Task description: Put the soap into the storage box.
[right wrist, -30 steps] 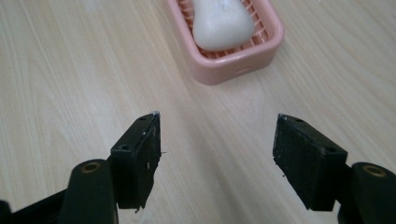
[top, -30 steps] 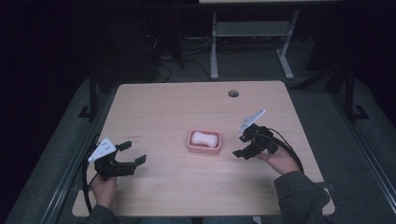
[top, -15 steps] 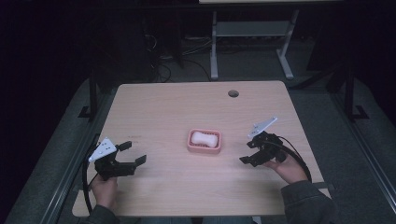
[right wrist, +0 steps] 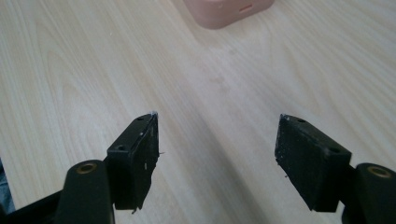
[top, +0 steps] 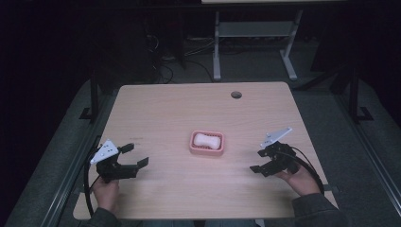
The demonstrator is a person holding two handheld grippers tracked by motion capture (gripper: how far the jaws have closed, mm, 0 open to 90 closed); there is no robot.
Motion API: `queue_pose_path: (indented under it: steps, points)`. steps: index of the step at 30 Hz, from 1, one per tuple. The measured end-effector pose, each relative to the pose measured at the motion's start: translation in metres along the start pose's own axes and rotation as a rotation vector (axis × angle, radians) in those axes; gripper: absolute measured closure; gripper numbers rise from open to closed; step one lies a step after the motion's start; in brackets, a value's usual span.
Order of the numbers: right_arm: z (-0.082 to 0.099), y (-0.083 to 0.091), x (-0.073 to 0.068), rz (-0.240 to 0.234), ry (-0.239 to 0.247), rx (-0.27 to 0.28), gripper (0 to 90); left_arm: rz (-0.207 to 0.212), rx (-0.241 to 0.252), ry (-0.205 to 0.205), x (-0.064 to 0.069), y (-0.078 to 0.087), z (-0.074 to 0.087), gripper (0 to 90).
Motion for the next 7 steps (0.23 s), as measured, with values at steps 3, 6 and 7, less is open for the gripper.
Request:
queue_pose_path:
  steps: [3, 6, 7]
  points:
    - [0.009, 0.002, -0.004, 0.011, -0.006, 0.008, 28.8, 0.002, 0.0, 0.006, 0.0, 0.0, 0.0, 14.0]
    - [0.015, 0.007, -0.01, 0.03, -0.011, 0.027, 27.8, 0.0, 0.0, 0.004, 0.001, -0.001, 0.0, 14.1]
    - [0.018, 0.009, -0.014, 0.036, -0.017, 0.037, 27.0, 0.0, -0.002, -0.005, 0.0, -0.001, 0.0, 14.0]
Point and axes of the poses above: each handheld gripper's, and its own axes: y roughly backward along the jaws, z roughly out of its underside, x roughly to its right, the point moved 7 cm from there along -y, roughly forward along the jaws, and after that the axes turned 7 degrees about z, right-handed, at the moved point
